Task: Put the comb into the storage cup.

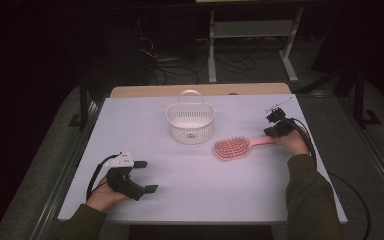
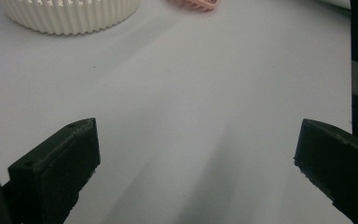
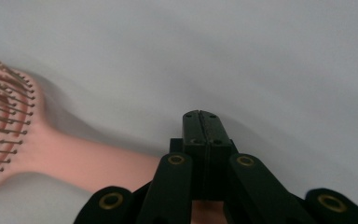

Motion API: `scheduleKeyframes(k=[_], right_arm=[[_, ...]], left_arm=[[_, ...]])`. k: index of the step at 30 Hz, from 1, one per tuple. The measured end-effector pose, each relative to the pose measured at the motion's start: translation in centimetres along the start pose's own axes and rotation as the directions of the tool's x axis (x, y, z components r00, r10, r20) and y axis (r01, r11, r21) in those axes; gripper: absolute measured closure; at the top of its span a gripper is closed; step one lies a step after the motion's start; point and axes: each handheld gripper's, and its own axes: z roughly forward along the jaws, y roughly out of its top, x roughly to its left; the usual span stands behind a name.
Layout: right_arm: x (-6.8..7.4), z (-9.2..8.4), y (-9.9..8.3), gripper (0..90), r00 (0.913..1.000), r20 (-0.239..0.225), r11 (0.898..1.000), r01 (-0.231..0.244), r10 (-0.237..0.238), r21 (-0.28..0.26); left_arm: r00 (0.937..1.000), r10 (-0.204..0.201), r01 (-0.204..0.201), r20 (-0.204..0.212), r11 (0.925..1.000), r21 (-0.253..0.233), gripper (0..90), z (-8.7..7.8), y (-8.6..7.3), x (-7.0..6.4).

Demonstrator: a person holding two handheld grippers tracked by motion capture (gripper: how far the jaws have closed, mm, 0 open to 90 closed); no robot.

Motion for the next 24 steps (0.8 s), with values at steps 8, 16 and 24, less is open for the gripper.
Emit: scheduleKeyframes(k=[8, 16, 24], right_arm=[[0.2, -0.6, -1.1, 89.5, 0.9998, -0.018, 1.0, 0.01, -0.009, 0.008], [0.4, -1.2, -2.2, 89.5, 0.9993, -0.036, 1.0, 0.011, -0.01, 0.011], [0.4, -1.9, -3.4, 89.4, 0.9983, -0.055, 1.0, 0.017, -0.017, 0.009]], left_arm=[[1.0, -0.002, 0.002, 0.001, 1.0, -0.002, 0.0, 0.1, 0.0, -0.1], [1.0, -0.002, 0.002, 0.002, 1.0, -0.004, 0.0, 0.1, 0.0, 0.0], [1.0, -0.003, 0.003, 0.003, 1.0, -0.004, 0.0, 0.1, 0.0, -0.1]])
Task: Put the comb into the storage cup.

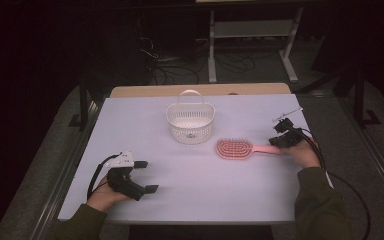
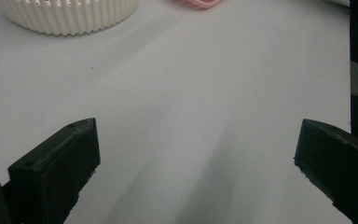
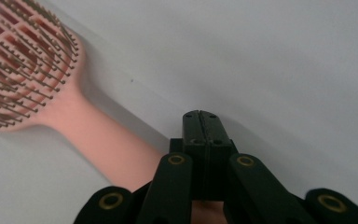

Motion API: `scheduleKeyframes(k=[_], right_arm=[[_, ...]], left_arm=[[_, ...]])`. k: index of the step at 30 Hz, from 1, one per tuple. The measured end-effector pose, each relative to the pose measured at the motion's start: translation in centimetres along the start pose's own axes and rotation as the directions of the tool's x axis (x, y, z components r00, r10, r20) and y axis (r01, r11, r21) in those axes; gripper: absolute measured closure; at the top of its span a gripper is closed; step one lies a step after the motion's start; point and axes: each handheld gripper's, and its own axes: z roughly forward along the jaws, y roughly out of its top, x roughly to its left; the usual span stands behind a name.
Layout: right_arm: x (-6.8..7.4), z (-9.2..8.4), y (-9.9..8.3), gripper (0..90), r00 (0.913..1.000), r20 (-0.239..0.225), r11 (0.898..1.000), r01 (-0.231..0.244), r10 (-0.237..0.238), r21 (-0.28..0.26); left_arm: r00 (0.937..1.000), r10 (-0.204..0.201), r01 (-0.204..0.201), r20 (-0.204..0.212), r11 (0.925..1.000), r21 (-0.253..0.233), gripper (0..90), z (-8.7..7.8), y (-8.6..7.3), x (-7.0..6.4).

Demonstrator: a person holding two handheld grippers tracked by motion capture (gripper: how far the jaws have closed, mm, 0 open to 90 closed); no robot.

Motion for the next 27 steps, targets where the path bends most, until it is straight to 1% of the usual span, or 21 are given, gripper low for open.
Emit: scheduleKeyframes(k=[3, 5, 7, 11, 14, 19, 27], right_arm=[[0.1, -0.2, -0.5, 89.5, 1.0, -0.004, 1.0, 0.007, -0.007, 0.009], [0.2, -0.3, -0.9, 89.5, 0.9998, -0.01, 1.0, 0.016, -0.016, 0.008], [0.3, -0.5, -1.2, 89.5, 0.9998, -0.016, 1.0, 0.011, -0.011, 0.009], [0.5, -0.9, -1.9, 89.5, 0.9995, -0.026, 1.0, 0.018, -0.018, 0.008], [0.6, -1.1, -2.3, 89.5, 0.9989, -0.036, 1.0, 0.028, -0.028, 0.004], [1.0, -1.4, -3.0, 89.5, 0.998, -0.053, 0.999, 0.036, -0.036, 0.0], [2.0, -1.9, -3.9, 89.5, 0.9954, -0.073, 0.998, 0.063, -0.063, 0.005]], left_arm=[[1.0, 0.0, 0.0, 0.002, 1.0, 0.004, 0.0, 0.0, 0.0, 0.0], [1.0, 0.001, -0.001, 0.002, 1.0, 0.003, 0.0, 0.1, 0.0, 0.0], [1.0, 0.001, -0.001, 0.002, 1.0, 0.003, 0.0, 0.1, 0.0, 0.0], [1.0, 0.002, -0.002, 0.003, 1.0, 0.006, 0.0, 0.1, 0.0, 0.0], [1.0, 0.004, -0.004, 0.006, 1.0, 0.008, 0.0, 0.1, 0.0, -0.1], [1.0, 0.004, -0.004, 0.008, 1.0, 0.009, 0.0, 0.1, 0.0, -0.1], [0.9999, 0.004, -0.004, 0.01, 1.0, 0.008, 0.0, 0.1, 0.0, -0.1]])
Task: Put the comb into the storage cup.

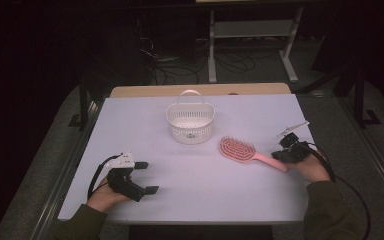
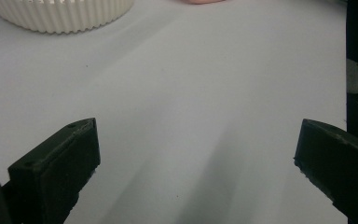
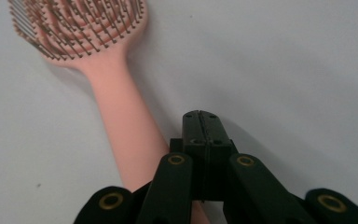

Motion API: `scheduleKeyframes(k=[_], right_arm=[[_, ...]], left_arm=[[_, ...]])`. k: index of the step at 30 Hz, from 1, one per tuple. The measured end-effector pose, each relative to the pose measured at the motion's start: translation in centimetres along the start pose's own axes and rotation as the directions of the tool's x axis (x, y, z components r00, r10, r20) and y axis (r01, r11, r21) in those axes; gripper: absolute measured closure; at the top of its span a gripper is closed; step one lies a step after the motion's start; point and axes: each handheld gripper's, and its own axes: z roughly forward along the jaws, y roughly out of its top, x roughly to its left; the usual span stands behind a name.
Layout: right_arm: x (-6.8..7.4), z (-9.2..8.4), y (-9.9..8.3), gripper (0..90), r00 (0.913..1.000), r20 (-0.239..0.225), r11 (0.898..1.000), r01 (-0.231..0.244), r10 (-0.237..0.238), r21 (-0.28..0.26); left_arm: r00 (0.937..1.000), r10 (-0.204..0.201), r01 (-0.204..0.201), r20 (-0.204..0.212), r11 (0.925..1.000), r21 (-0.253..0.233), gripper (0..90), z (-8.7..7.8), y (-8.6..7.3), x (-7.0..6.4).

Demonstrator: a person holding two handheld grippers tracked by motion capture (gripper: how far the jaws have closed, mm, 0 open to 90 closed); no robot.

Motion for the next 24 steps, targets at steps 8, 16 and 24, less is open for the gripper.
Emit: scheduleKeyframes(k=[8, 16, 24], right_arm=[[1.4, -0.7, -0.8, 89.5, 0.9992, -0.024, 0.999, 0.031, -0.031, -0.008], [2.5, -1.2, -1.5, 89.5, 0.9975, -0.048, 0.999, 0.051, -0.051, -0.011], [4.1, -1.7, -2.2, 89.5, 0.9961, -0.054, 0.997, 0.069, -0.07, -0.015]], left_arm=[[1.0, 0.001, -0.001, 0.003, 1.0, 0.002, 0.0, 0.0, 0.0, 0.0], [1.0, 0.0, 0.0, 0.003, 1.0, 0.0, 0.0, 0.0, 0.0, -0.1], [1.0, 0.003, -0.003, 0.004, 1.0, 0.002, 0.0, 0.0, 0.0, -0.1]])
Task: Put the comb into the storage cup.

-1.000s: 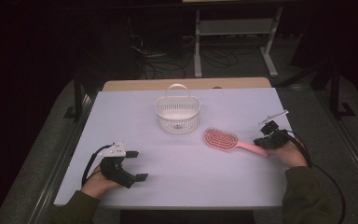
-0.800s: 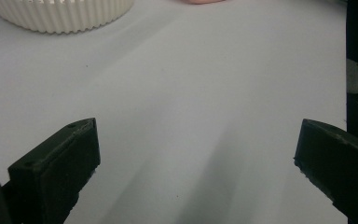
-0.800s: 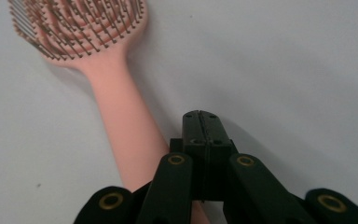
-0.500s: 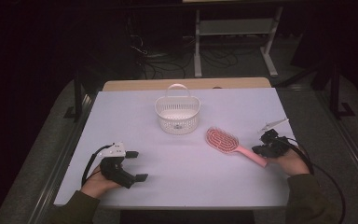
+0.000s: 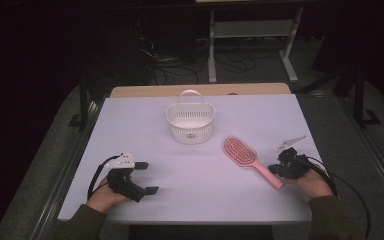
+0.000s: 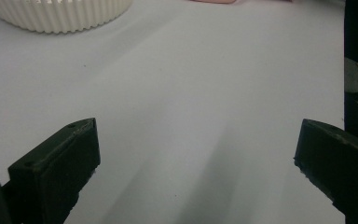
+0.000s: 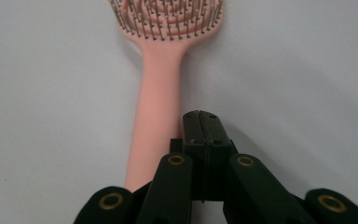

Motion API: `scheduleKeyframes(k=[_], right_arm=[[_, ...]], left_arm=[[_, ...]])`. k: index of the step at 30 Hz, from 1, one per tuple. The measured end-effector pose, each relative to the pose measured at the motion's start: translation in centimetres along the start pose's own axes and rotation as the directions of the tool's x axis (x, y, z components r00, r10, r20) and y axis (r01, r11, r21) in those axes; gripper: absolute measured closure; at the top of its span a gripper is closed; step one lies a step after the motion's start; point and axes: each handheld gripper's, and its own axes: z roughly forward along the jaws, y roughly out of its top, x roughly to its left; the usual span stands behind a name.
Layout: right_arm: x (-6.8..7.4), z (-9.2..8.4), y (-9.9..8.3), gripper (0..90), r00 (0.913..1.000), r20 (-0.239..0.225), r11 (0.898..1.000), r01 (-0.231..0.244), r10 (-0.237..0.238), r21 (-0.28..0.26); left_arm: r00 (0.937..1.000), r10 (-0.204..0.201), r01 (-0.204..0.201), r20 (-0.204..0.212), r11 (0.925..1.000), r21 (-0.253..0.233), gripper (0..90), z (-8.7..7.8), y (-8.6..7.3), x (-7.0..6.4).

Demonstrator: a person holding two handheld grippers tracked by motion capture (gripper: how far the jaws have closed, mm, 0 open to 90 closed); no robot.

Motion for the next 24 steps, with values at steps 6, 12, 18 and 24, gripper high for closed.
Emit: scheduleKeyframes(k=[6, 12, 18, 24], right_arm=[[1.1, -0.2, -0.3, 89.5, 0.9999, -0.008, 1.0, 0.014, -0.014, -0.001], [1.5, -0.2, -0.4, 89.5, 0.9997, -0.012, 1.0, 0.023, -0.023, 0.001], [1.4, -0.8, -0.3, 87.3, 1.0, -0.002, 0.999, -0.005, 0.005, -0.047], [1.9, -1.8, 0.0, 60.1, 0.9969, -0.059, 0.98, -0.063, 0.052, -0.189]], left_arm=[[1.0, 0.001, -0.001, 0.0, 1.0, 0.001, 0.0, 0.0, 0.0, 0.0], [1.0, 0.001, -0.001, 0.0, 1.0, 0.0, 0.0, 0.0, 0.0, 0.0], [1.0, 0.0, 0.0, 0.001, 1.0, -0.001, 0.0, 0.0, 0.0, 0.0], [1.0, 0.005, -0.005, 0.001, 1.0, 0.0, 0.0, 0.0, 0.0, -0.1]])
